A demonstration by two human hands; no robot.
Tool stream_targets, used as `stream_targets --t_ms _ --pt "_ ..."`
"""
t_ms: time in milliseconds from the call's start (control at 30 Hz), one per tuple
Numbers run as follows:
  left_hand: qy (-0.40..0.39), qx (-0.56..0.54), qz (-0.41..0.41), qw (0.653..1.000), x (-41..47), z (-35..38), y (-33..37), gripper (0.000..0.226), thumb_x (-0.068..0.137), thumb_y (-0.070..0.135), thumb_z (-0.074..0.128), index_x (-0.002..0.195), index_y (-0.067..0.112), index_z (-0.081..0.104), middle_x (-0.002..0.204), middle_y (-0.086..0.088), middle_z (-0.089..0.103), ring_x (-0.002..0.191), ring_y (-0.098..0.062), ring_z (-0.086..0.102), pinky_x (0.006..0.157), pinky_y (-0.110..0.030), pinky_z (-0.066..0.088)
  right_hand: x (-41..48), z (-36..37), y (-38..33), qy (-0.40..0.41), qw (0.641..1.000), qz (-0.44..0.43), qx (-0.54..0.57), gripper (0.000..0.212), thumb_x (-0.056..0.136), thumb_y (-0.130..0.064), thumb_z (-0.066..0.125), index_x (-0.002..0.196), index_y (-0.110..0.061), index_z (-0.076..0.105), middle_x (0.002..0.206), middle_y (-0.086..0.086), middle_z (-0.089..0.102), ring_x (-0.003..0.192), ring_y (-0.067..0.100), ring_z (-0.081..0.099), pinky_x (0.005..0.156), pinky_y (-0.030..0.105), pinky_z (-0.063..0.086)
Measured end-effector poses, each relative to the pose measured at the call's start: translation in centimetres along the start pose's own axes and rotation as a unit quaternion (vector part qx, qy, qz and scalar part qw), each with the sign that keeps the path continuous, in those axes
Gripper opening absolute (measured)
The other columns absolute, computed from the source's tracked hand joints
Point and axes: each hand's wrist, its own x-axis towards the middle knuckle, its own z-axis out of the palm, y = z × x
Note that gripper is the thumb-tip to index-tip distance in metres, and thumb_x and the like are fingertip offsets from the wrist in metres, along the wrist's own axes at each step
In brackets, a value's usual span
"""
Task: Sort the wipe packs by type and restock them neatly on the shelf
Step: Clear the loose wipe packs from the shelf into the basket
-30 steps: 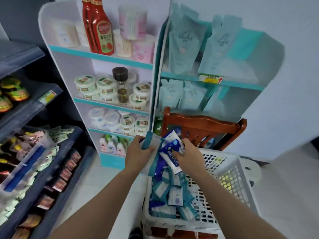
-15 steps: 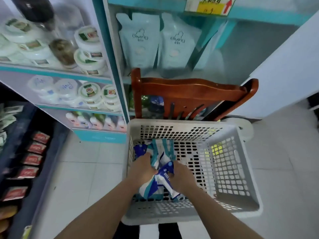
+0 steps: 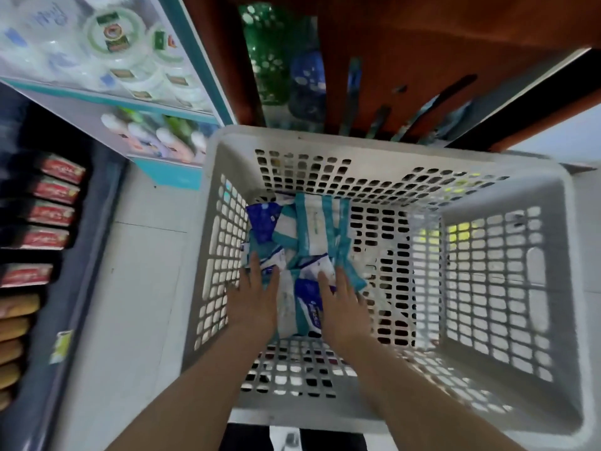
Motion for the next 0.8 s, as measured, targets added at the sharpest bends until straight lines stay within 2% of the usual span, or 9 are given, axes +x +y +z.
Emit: stream_targets --t_ms 133,200,267,333,400,500,567,667,800 --pt "0.005 0.014 0.005 1.0 -0.1 0.2 0.0 0.088 0.092 0.026 0.054 0.152 0.028 -0.009 0.154 -0.02 -0.026 0.141 -0.035 0.019 0.112 -0.053 0.018 0.6 -0.2 0.5 -0.011 0.999 -0.019 -0.027 0.08 0.095 -0.019 0.049 0.154 -0.025 -0.005 0.159 0.012 -0.016 0.148 0.03 -0.01 0.117 0.051 0.014" --pt "0.008 -0.003 0.006 1.0 0.0 -0.1 -0.2 0.089 0.09 0.025 0.058 0.153 0.029 -0.005 0.155 -0.018 -0.024 0.139 -0.034 0.023 0.109 -0.049 0.027 0.5 -0.7 0.6 -0.01 1.0 -0.019 -0.02 0.082 0.094 -0.017 0.052 0.154 -0.026 -0.004 0.159 0.012 -0.017 0.148 0.031 -0.01 0.117 0.049 0.015" --pt "0.001 -0.028 0.01 1.0 -0.2 -0.6 -0.3 0.09 0.089 0.024 0.062 0.153 0.029 -0.001 0.156 -0.017 -0.025 0.137 -0.033 0.027 0.1 -0.042 0.039 0.1 -1.1 0.6 -0.007 1.0 -0.022 -0.005 0.084 0.093 -0.018 0.055 0.154 -0.026 -0.003 0.159 0.012 -0.018 0.148 0.032 -0.007 0.117 0.047 0.019" --pt "0.001 -0.047 0.013 0.999 -0.8 -1.1 -0.2 0.087 0.088 0.021 0.063 0.153 0.026 0.006 0.156 -0.016 -0.024 0.136 -0.033 0.029 0.093 -0.038 0.045 -0.7 -1.8 0.3 0.008 1.0 -0.027 0.012 0.085 0.094 -0.021 0.055 0.153 -0.025 -0.005 0.159 0.011 -0.017 0.148 0.03 -0.003 0.116 0.045 0.022" --pt "0.016 -0.056 0.013 0.998 -1.7 -1.8 -0.1 0.08 0.087 0.018 0.065 0.151 0.022 0.017 0.158 -0.014 -0.014 0.136 -0.033 0.03 0.091 -0.039 0.047 -1.6 -2.5 0.2 0.032 0.999 -0.034 0.022 0.084 0.095 -0.025 0.055 0.153 -0.023 -0.005 0.16 0.011 -0.015 0.149 0.028 -0.003 0.116 0.042 0.022" --pt "0.048 -0.051 0.023 0.997 -3.3 -3.1 -0.1 0.069 0.084 0.019 0.067 0.143 0.014 0.031 0.154 -0.014 0.016 0.135 -0.029 0.03 0.098 -0.039 0.045 -3.2 -3.8 0.1 0.048 0.997 -0.057 0.016 0.078 0.096 -0.027 0.052 0.153 -0.018 0.0 0.161 0.01 -0.008 0.149 0.024 -0.003 0.117 0.04 0.019" --pt "0.077 -0.053 0.022 0.995 -4.5 -4.3 -0.3 0.067 0.083 0.021 0.069 0.14 0.01 0.035 0.147 -0.012 0.028 0.134 -0.027 0.03 0.105 -0.037 0.041 -4.5 -5.3 0.0 0.054 0.996 -0.071 0.014 0.075 0.096 -0.025 0.051 0.153 -0.015 0.003 0.161 0.007 0.002 0.149 0.022 0.003 0.118 0.038 0.019" --pt "0.128 -0.049 0.03 0.99 -6.8 -6.6 -1.2 0.062 0.083 0.02 0.067 0.138 0.009 0.04 0.144 -0.01 0.035 0.135 -0.026 0.029 0.112 -0.036 0.033 -6.4 -8.1 -0.7 0.092 0.991 -0.099 -0.017 0.069 0.095 -0.029 0.053 0.15 -0.011 0.015 0.155 0.006 0.023 0.143 0.022 0.021 0.114 0.036 0.026" --pt "0.218 -0.077 0.004 0.973 -11.2 -10.2 -3.2 0.051 0.083 0.016 0.064 0.13 0.014 0.046 0.131 -0.005 0.046 0.125 -0.024 0.038 0.101 -0.034 0.038 -8.8 -12.7 -2.9 0.141 0.978 -0.148 -0.05 0.059 0.094 -0.034 0.055 0.143 -0.014 0.028 0.141 0.006 0.038 0.13 0.023 0.038 0.105 0.037 0.037"
